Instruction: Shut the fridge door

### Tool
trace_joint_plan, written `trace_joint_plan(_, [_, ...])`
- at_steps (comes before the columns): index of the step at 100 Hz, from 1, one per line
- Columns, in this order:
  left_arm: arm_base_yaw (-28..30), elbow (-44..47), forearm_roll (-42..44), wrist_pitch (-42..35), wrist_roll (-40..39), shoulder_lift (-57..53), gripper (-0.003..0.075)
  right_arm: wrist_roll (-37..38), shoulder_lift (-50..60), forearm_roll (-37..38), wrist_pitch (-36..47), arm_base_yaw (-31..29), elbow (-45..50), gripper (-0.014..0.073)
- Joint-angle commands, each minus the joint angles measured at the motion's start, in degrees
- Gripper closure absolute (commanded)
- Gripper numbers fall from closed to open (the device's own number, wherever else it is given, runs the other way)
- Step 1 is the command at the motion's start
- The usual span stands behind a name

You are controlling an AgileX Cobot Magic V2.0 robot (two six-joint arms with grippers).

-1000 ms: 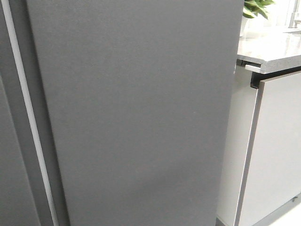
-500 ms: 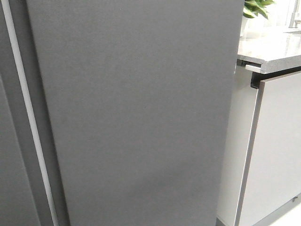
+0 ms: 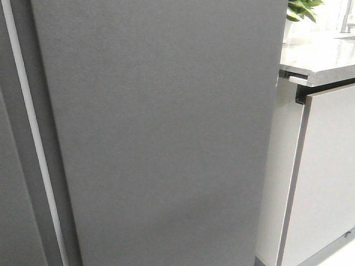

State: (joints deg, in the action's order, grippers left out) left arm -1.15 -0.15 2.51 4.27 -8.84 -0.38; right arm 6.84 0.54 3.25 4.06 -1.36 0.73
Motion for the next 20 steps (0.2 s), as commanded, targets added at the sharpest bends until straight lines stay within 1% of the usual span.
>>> trace_joint_plan(1, [-0.1, 2.3, -0.4, -4.8, -0.1, -1.3, 0.0740, 0.0, 1.2, 0.8, 4.6, -0.2, 1.3, 0.0665])
trace_joint_plan(20, [-0.1, 2.3, -0.4, -4.8, -0.1, -1.3, 0.0740, 0.0, 1.2, 0.8, 4.6, -0.2, 1.3, 0.0665])
